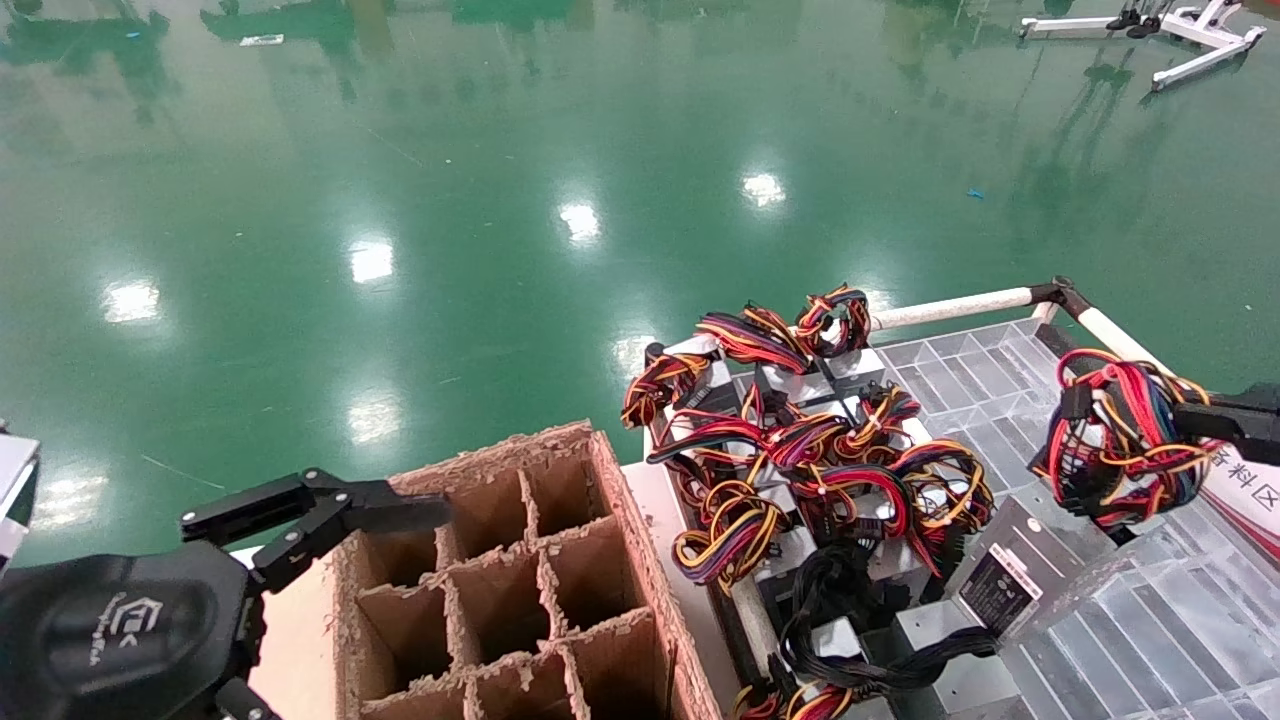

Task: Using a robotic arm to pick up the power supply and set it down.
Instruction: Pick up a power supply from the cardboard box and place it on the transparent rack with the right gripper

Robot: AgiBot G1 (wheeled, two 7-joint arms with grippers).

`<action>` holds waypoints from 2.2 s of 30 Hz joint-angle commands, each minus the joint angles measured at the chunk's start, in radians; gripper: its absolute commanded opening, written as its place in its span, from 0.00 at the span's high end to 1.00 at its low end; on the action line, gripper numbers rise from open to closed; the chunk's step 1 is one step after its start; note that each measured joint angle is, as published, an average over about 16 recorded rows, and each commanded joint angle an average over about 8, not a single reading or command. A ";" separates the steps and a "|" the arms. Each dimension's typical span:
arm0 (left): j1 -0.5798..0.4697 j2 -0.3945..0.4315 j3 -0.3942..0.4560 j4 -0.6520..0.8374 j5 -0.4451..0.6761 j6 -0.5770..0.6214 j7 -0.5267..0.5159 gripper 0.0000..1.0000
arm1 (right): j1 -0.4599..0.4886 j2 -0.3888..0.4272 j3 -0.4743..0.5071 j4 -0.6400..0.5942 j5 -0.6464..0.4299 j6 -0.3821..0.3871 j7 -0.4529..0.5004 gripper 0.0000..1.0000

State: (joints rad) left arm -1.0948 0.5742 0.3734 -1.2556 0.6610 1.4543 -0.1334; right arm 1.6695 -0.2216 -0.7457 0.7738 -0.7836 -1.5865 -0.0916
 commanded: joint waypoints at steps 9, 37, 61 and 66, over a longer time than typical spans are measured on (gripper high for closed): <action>0.000 0.000 0.000 0.000 0.000 0.000 0.000 0.00 | 0.066 0.019 -0.030 -0.002 0.010 -0.003 0.007 1.00; 0.000 0.000 0.000 0.000 0.000 0.000 0.000 0.00 | 0.105 -0.066 -0.202 -0.090 -0.052 0.002 -0.056 1.00; 0.000 0.000 0.000 0.000 0.000 0.000 0.000 0.00 | -0.048 -0.050 -0.314 -0.196 0.149 -0.003 -0.150 1.00; 0.000 0.000 0.000 0.000 0.000 0.000 0.000 0.00 | -0.143 -0.038 -0.323 -0.215 0.294 -0.002 -0.156 1.00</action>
State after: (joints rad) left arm -1.0949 0.5741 0.3738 -1.2556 0.6608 1.4542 -0.1332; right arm 1.5183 -0.2714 -1.0659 0.5531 -0.4853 -1.5880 -0.2564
